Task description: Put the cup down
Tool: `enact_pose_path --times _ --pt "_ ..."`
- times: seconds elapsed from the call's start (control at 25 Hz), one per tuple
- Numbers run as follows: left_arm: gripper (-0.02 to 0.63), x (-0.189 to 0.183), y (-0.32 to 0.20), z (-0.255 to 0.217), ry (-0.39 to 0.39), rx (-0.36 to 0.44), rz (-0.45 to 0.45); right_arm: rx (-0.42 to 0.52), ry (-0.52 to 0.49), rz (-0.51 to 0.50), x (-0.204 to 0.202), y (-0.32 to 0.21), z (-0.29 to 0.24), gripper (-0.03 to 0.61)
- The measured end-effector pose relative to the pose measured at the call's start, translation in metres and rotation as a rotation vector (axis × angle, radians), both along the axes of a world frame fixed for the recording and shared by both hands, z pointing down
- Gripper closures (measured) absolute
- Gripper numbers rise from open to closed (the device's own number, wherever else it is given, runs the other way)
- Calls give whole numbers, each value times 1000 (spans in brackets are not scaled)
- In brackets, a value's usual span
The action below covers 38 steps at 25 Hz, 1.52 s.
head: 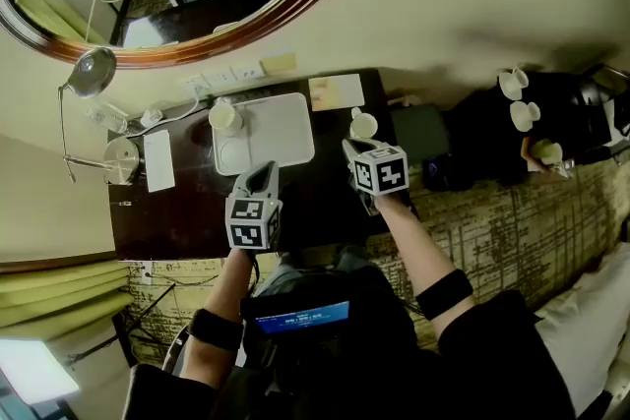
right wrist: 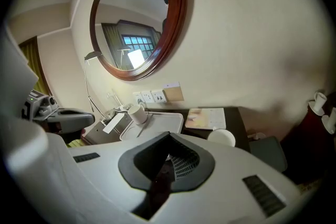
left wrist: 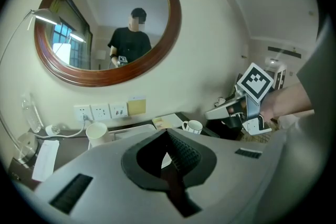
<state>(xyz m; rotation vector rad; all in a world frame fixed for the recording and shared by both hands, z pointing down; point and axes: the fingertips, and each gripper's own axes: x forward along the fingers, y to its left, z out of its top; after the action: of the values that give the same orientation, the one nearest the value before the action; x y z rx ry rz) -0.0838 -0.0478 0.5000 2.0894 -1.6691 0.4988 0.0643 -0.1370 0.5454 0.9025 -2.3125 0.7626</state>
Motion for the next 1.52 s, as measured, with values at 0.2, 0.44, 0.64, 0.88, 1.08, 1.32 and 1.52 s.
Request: enact_pose_path --times 0.2,0.44,0.64,0.88,1.08,1.32,1.52 --pt "611 24 0 3 3 -17 30 -30 24 30 39 17 19 578" --pt "611 42 -2 8 -15 -10 65 -42 27 62 60 23 23 578" --pt "611 61 -1 10 41 -38 79 -43 14 63 63 24 19 578" --pt "611 70 -1 14 37 -55 90 -63 48 73 74 25 42 556" --pt "611 81 -2 19 17 -68 111 -24 38 92 69 15 39 540" --pt "611 101 -12 30 2 -100 134 -35 84 72 81 -1 78 316" --pt "611 121 -22 46 0 -132 145 -9 124 30 83 -27 88 150"
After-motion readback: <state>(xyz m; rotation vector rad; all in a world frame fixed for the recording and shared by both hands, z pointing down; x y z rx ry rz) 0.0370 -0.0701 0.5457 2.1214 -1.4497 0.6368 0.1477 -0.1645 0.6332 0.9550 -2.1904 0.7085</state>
